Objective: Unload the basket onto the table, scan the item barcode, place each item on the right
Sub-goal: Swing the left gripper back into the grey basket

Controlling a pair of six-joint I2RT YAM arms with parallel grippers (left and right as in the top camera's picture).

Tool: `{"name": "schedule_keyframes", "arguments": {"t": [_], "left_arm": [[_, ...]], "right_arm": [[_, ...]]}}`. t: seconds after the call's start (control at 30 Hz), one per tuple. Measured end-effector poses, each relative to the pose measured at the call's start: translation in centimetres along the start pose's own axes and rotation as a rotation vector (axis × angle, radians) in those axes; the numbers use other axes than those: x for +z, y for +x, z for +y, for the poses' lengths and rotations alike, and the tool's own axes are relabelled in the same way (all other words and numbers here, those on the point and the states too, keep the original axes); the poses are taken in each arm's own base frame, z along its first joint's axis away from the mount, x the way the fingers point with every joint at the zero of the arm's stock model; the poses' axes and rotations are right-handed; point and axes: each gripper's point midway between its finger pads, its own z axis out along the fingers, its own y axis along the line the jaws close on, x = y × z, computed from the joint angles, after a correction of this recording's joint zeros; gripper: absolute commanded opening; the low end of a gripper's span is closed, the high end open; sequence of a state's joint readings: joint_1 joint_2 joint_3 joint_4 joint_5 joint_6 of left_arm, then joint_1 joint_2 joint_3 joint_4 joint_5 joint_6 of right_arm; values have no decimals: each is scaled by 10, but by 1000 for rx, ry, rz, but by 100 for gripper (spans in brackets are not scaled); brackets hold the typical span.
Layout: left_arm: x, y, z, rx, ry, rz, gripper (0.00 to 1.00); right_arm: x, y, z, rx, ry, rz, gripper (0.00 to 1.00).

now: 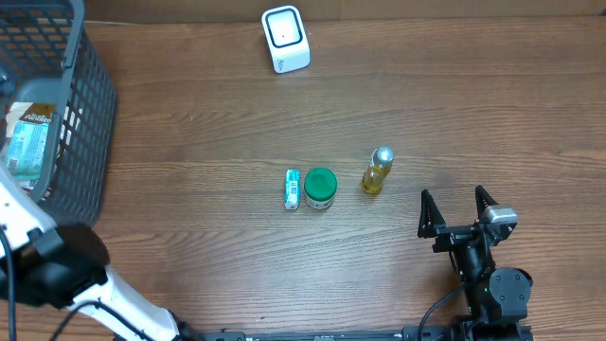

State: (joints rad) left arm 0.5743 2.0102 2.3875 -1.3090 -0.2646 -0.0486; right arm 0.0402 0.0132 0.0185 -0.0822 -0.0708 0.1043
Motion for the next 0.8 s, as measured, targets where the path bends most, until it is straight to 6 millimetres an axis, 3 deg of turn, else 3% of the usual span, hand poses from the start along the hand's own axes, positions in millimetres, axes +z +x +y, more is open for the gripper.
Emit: {"name": "schedule_keyframes", "arguments": {"t": [0.37,0.8], "left_arm": [[137,76,-32,165,14,361,99],[194,111,-38,253,22,471,100]], "right_arm": [[0,0,0,0,0,0,100],[0,0,0,0,0,0,100]]}}
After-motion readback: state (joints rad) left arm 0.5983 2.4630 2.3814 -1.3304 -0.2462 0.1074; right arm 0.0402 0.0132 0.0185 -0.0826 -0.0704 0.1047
